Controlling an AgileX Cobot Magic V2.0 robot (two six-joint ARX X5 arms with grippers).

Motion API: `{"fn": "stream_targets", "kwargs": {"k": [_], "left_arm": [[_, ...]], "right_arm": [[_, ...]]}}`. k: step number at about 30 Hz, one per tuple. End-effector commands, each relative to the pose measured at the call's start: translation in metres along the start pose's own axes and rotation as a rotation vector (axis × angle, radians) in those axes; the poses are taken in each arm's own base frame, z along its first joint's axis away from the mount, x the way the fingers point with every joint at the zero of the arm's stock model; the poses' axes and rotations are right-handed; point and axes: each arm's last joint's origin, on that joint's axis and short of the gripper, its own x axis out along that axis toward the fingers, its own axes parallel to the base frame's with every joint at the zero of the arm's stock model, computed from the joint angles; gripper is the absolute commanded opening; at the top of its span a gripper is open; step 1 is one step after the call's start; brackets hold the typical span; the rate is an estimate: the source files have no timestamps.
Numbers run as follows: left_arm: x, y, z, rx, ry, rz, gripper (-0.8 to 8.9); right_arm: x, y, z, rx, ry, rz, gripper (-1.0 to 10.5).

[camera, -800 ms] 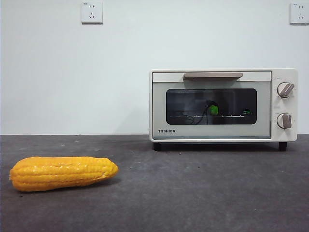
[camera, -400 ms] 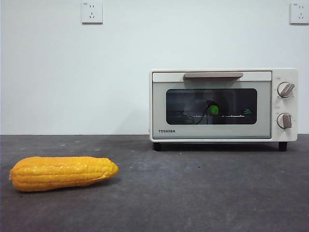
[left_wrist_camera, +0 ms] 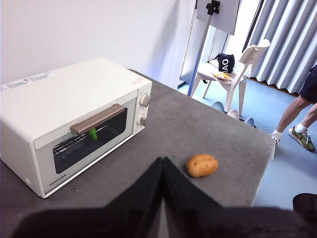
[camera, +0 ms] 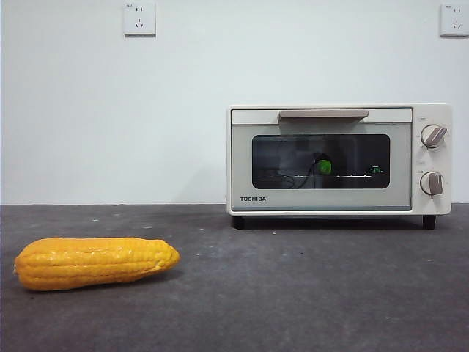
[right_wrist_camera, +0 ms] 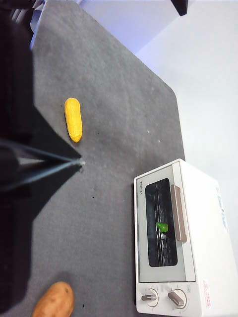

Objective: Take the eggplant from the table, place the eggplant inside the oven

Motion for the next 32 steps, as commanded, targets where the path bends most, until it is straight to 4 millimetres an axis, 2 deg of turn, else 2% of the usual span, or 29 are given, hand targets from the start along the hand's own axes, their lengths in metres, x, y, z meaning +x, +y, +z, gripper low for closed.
{"fn": "stream_targets", "kwargs": {"k": [1, 28, 32], "left_arm": [[0.0, -0.0006, 0.0002, 0.014, -0.004, -0.004, -0.04], [-0.0004, 0.0025, 0.0006, 0.068, -0.008, 0.056, -0.04], [-0.0085, 0.0071, 0.002, 0.163, -0.024, 0.177, -0.04]], "right_arm": [[-0.0025, 0.0, -0.003, -0.005, 0.011, -0.003, 0.0], [-0.0025, 0.0, -0.003, -0.005, 0.011, -0.003, 0.0], [-0.0025, 0.0, -0.003, -0.005, 0.011, -0.003, 0.0]]}}
